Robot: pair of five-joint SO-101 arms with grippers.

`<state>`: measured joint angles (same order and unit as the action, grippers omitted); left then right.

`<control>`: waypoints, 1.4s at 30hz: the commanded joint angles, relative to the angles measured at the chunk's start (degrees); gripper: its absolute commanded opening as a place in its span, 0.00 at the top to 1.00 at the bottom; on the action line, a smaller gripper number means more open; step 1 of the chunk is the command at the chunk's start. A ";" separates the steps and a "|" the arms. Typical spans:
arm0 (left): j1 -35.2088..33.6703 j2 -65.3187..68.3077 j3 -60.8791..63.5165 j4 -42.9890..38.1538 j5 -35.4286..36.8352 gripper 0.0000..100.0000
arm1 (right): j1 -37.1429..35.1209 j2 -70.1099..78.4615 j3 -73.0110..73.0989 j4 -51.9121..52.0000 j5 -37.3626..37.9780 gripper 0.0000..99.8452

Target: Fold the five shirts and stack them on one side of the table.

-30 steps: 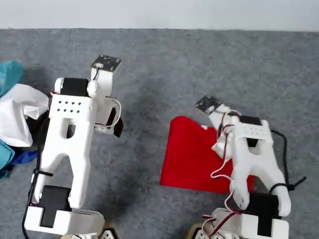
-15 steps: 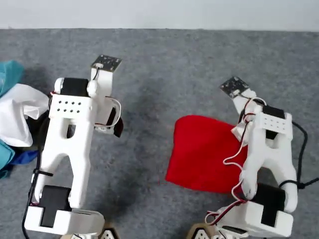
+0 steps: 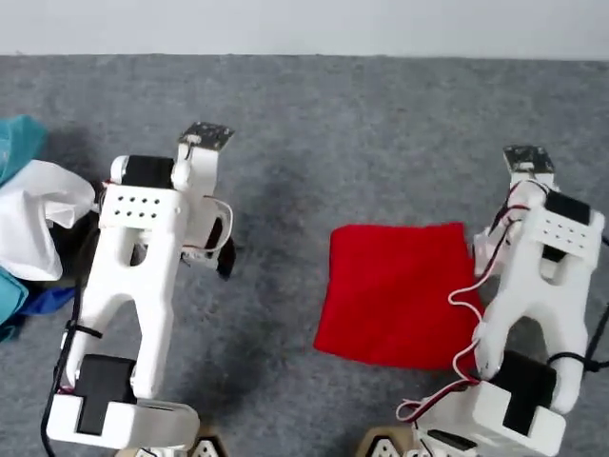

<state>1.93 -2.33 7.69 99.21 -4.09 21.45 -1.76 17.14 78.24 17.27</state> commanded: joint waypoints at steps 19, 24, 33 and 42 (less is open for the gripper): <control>-0.18 -2.46 1.89 1.32 -0.44 0.81 | -5.67 25.71 -4.04 -1.80 -2.37 0.72; -0.18 -2.11 1.89 1.23 -0.44 0.81 | -8.31 26.95 -11.25 2.33 0.18 1.00; -0.44 -2.55 1.89 1.32 -0.44 0.81 | -8.13 27.12 -31.03 8.84 0.62 0.99; -0.79 -2.64 1.89 1.41 -0.44 0.81 | 9.36 31.16 -46.24 0.48 7.21 0.99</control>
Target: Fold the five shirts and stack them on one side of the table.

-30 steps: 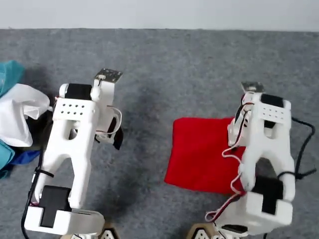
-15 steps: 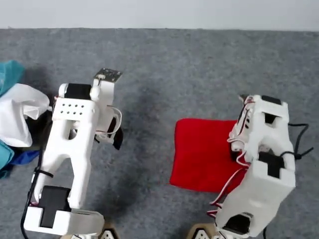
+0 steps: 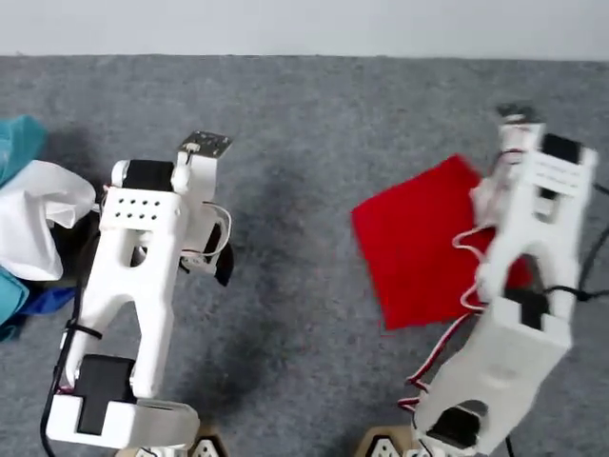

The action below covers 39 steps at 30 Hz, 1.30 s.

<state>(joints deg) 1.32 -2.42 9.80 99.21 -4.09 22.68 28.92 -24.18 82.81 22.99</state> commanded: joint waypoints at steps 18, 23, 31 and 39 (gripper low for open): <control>0.44 -2.20 -0.13 1.41 -0.35 0.81 | 38.11 18.95 -20.04 -15.78 9.32 0.94; 0.35 -2.55 -0.22 1.32 -0.44 0.81 | 34.68 17.27 -25.49 -11.65 13.01 0.70; -7.74 -2.55 -3.56 1.32 -0.35 0.79 | 22.55 14.81 -44.04 3.30 11.52 0.67; -32.88 -2.02 -21.67 1.14 -1.49 0.73 | 6.73 12.70 -50.73 20.35 6.24 0.67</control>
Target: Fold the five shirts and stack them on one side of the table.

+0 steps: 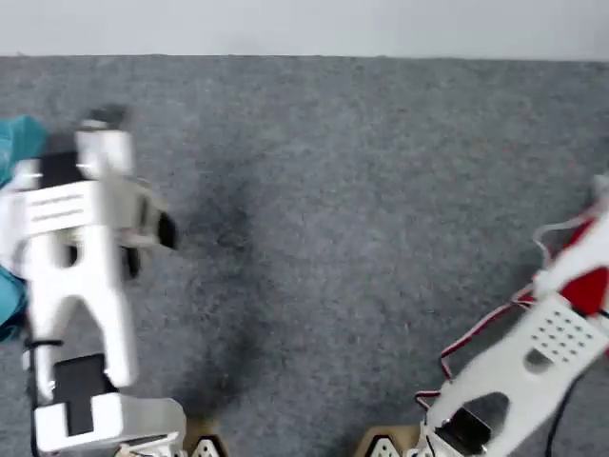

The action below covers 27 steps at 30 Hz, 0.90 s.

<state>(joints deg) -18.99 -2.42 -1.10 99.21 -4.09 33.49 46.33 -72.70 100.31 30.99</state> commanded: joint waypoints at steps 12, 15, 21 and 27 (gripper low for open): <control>-21.80 4.22 -15.16 -16.09 -26.29 0.74 | -20.70 -16.84 20.75 2.77 -1.76 0.67; -21.80 11.43 -12.88 -18.81 -26.02 0.74 | -22.99 -19.47 25.14 2.77 -1.76 0.67; -19.69 21.36 -14.20 -18.99 -27.60 0.93 | -23.52 -22.02 27.34 2.77 -1.67 0.67; -16.44 22.51 -21.05 -12.57 -30.86 0.99 | -22.55 -22.02 27.43 2.68 -1.67 0.67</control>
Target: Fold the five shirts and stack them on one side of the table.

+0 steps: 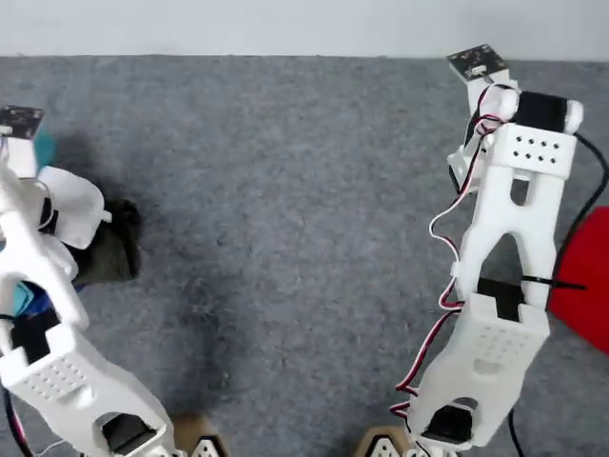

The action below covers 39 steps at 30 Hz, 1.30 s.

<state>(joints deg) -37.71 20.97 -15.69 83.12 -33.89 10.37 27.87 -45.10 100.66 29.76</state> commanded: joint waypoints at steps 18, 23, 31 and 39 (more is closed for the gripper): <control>18.29 -8.79 -67.03 -5.27 -1.05 0.98 | 2.24 -3.47 -0.09 2.33 -0.44 0.67; 34.20 -8.70 -75.21 7.21 -1.05 0.98 | 1.98 -3.47 -0.09 2.33 -0.44 0.67; 45.10 -8.70 -60.88 17.67 19.34 0.98 | 2.24 -4.00 -0.09 2.42 -0.44 0.67; 45.10 -11.60 -24.40 17.67 34.29 0.75 | -2.42 -4.26 -0.09 2.51 0.09 0.66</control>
<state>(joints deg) 6.86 14.20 -57.10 99.21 -6.90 10.46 27.87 -45.10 100.66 29.76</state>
